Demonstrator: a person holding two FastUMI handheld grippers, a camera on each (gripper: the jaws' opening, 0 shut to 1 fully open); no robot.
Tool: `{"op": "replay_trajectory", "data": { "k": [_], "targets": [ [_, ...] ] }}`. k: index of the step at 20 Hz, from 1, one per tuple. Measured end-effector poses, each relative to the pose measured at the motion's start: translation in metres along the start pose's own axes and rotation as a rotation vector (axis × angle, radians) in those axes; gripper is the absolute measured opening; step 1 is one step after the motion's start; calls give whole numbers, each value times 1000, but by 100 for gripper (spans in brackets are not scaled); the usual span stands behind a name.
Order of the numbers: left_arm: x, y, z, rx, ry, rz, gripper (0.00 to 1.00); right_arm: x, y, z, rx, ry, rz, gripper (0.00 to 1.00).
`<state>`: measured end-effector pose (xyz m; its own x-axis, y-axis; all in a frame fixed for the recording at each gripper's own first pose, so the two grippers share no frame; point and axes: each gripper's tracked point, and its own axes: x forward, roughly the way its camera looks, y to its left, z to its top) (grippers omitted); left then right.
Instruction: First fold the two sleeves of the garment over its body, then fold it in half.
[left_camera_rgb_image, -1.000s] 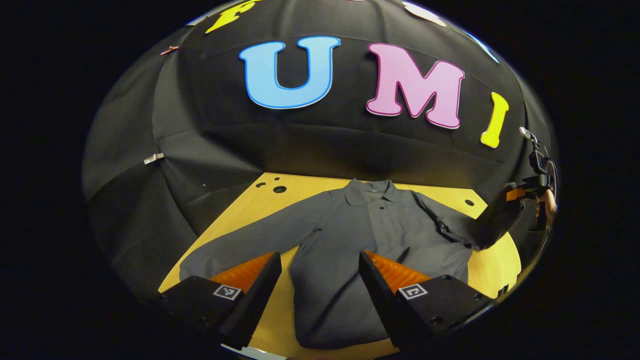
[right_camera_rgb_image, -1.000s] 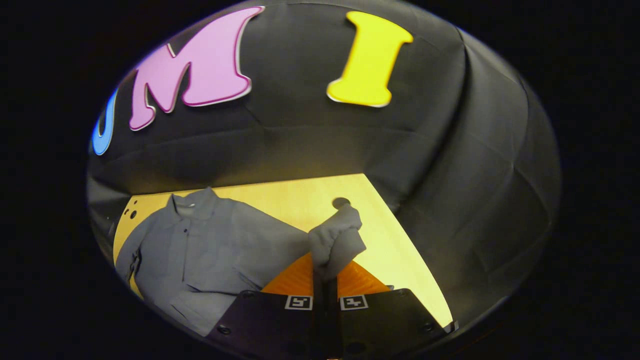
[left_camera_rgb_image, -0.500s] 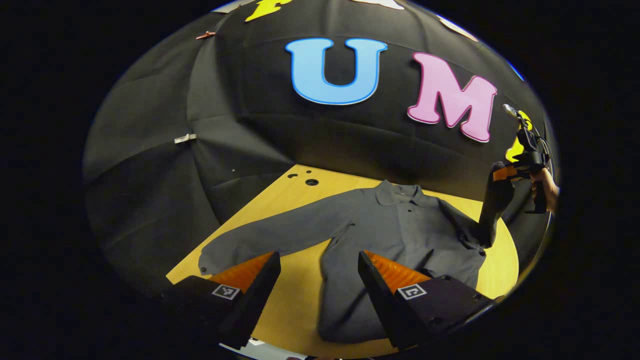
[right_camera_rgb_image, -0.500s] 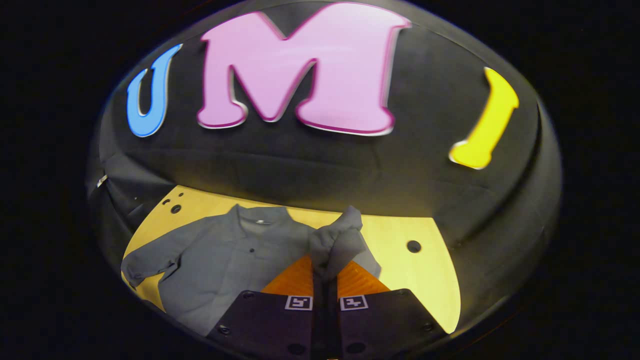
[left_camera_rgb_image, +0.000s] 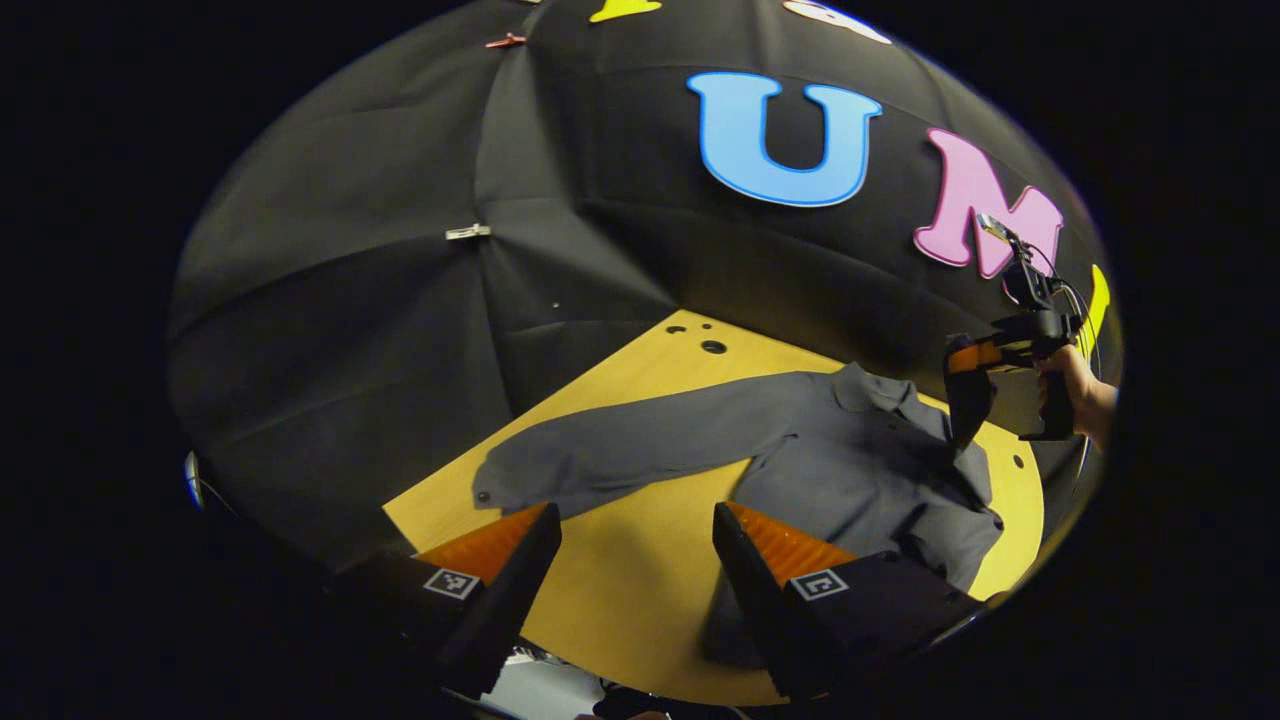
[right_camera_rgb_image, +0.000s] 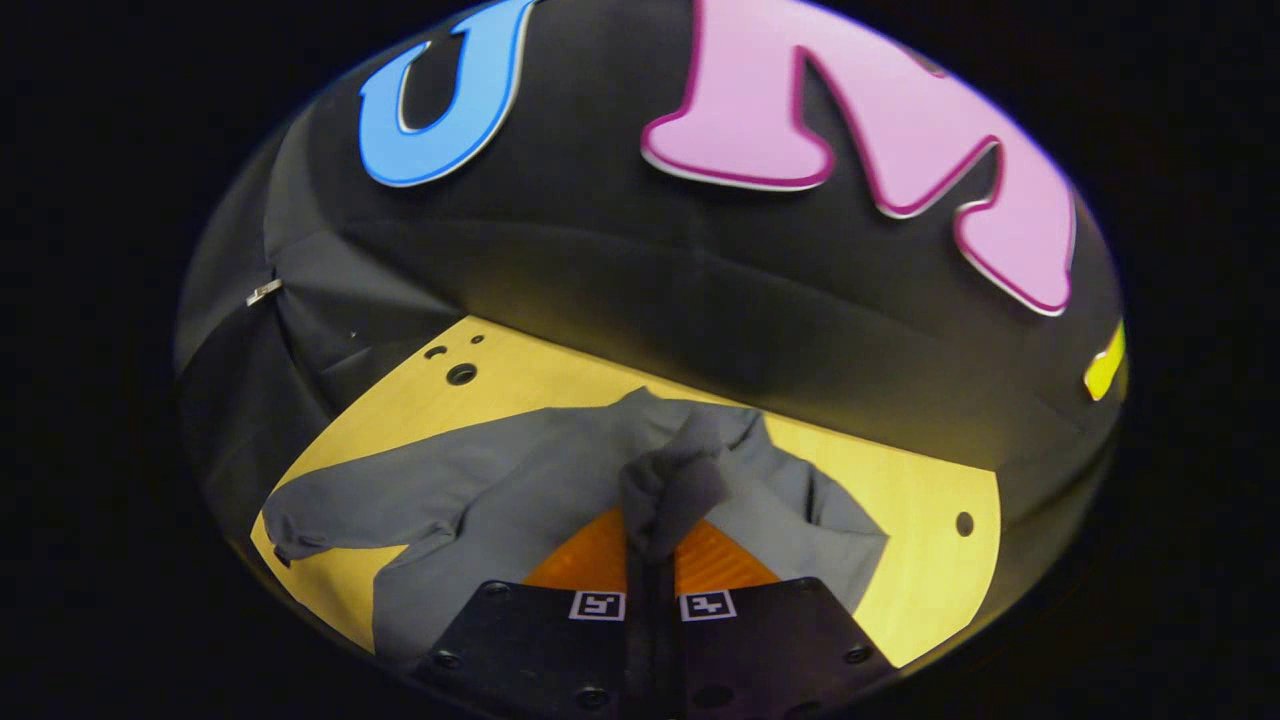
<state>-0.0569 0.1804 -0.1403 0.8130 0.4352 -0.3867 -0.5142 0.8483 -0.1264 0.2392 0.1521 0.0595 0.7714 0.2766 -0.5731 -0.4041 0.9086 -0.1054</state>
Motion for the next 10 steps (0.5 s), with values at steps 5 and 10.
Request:
{"op": "replay_trajectory", "data": {
  "k": [5, 10],
  "targets": [
    [2, 25, -11, -30, 24, 70, 97, 32, 67, -6, 2, 53, 110, 5],
    [5, 34, -11, -56, 30, 105, 97, 63, 108, -16, 10, 97, 158, 5]
  ]
}}
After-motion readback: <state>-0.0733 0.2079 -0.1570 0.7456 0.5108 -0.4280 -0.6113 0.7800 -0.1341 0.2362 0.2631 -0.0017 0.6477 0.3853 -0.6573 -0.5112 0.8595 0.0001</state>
